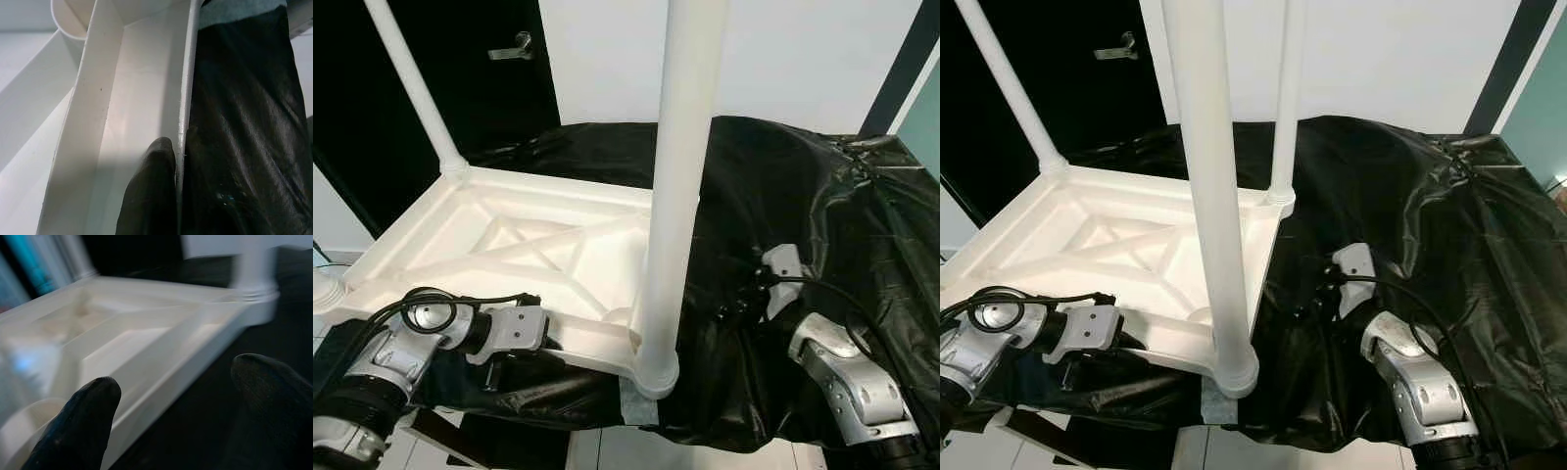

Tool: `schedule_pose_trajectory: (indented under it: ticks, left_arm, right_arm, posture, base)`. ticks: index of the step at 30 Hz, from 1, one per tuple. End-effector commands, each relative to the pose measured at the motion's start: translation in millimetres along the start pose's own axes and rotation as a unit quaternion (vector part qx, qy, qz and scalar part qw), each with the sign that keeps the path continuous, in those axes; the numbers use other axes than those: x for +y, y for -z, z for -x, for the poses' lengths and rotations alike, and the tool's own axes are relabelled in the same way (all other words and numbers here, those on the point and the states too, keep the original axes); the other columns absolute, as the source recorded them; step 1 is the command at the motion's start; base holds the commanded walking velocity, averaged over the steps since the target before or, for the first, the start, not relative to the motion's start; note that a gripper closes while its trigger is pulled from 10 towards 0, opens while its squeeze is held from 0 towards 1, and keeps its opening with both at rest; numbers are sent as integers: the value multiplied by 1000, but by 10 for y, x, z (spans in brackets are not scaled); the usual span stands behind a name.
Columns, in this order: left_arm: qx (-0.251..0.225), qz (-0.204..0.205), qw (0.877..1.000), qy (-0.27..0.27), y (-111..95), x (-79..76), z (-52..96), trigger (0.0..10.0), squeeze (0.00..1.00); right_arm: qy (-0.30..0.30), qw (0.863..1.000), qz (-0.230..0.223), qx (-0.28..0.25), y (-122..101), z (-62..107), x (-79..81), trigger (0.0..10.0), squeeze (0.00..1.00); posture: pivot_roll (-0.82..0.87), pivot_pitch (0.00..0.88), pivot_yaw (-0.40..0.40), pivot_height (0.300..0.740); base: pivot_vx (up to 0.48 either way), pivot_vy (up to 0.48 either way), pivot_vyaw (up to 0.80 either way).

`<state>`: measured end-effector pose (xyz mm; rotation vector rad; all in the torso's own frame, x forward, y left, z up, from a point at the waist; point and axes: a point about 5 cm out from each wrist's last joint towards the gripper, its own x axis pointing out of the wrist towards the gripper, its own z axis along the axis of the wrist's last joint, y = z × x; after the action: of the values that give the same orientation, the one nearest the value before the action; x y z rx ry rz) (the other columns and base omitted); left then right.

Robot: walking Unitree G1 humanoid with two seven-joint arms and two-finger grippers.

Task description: Building children table

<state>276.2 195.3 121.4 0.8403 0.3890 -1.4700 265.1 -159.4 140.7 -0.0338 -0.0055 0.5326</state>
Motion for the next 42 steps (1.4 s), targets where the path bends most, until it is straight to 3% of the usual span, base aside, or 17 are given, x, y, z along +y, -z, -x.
schedule_pose_trajectory:
  ticks: [1, 7, 8, 9, 11, 12, 13, 14, 15, 18, 19, 23, 24, 25, 26, 31, 42]
  left_arm:
    - [7, 52, 996, -78, 134, -7, 2, 0, 0]
    - [-1, 72, 990, -123, 102, -24, -82, 0, 0]
    - [-2, 76, 987, -141, 98, -9, -107, 824, 0]
    - [-2, 86, 981, -175, 97, 26, -144, 3412, 0]
    - [-2, 86, 981, -175, 97, 26, -144, 3412, 0]
    - [-1, 87, 979, -185, 97, 36, -156, 4941, 0]
    - [4, 92, 974, -205, 102, 70, -168, 8471, 0]
    - [8, 95, 971, -218, 104, 91, -174, 8471, 0]
    - [12, 99, 967, -233, 109, 119, -176, 9961, 0]
    - [13, 112, 964, -241, 107, 135, -176, 10000, 0]
    - [11, 118, 962, -247, 98, 152, -176, 10000, 1000]
    - [-1, 116, 964, -241, 49, 165, -196, 10000, 1000]
    - [-5, 113, 965, -236, 29, 160, -202, 10000, 914]
    - [-8, 111, 966, -234, 15, 158, -204, 10000, 173]
    - [-9, 105, 967, -230, -1, 155, -202, 10000, 0]
    - [-19, 106, 971, -216, -31, 122, -182, 10000, 0]
    - [-158, 151, 961, -167, -370, -53, 73, 10000, 0]
  right_arm:
    - [37, 999, -3, -5, 12, 42, -18, 10000, 0]
    - [122, 992, -8, -14, 93, 151, 24, 10000, 0]
    - [133, 991, -13, -22, 97, 182, 38, 10000, 0]
    - [146, 989, -22, -29, 103, 244, 70, 10000, 0]
    - [146, 989, -22, -29, 103, 244, 70, 10000, 0]
    - [145, 989, -20, -28, 107, 273, 89, 10000, 0]
    - [141, 990, -8, -29, 111, 323, 115, 10000, 0]
    - [139, 990, 1, -30, 113, 358, 135, 10000, 0]
    - [132, 991, 7, -26, 127, 398, 172, 10000, 0]
    - [132, 991, 10, -25, 142, 454, 230, 10000, 0]
    - [129, 991, 16, -25, 145, 476, 271, 10000, 0]
    - [109, 994, 7, -16, 174, 538, 379, 10000, 0]
    - [102, 995, 9, -13, 183, 557, 404, 10000, 0]
    - [95, 995, 13, -10, 190, 574, 424, 10000, 0]
    - [89, 996, 12, -8, 197, 587, 439, 10000, 0]
    - [64, 998, 15, -4, 202, 626, 453, 10000, 0]
    - [-77, 996, 28, 24, 149, 753, 542, 10000, 0]
  posture:
    - [41, 0, 28, 740]
    - [36, 0, 35, 740]
    - [34, 0, 35, 740]
    - [31, 0, 34, 740]
    - [31, 0, 34, 740]
    - [31, 0, 33, 740]
    - [32, 0, 31, 740]
    - [32, 0, 29, 740]
    - [30, 0, 29, 740]
    - [27, 0, 25, 740]
    - [26, 0, 25, 740]
    - [26, 0, 22, 740]
    - [25, 0, 23, 740]
    - [25, 0, 23, 740]
    - [28, 0, 24, 740]
    - [29, 0, 28, 740]
    - [52, 0, 22, 740]
  base:
    - [0, 0, 0]
    - [0, 0, 0]
    - [0, 0, 0]
    - [0, 0, 0]
    - [0, 0, 0]
    - [0, 0, 0]
    - [0, 0, 0]
    - [0, 0, 0]
    - [0, 0, 0]
    - [0, 0, 0]
    - [0, 0, 0]
    - [0, 0, 0]
    - [0, 0, 0]
    - [0, 0, 0]
    - [0, 0, 0]
    - [0, 0, 0]
    - [0, 0, 0]
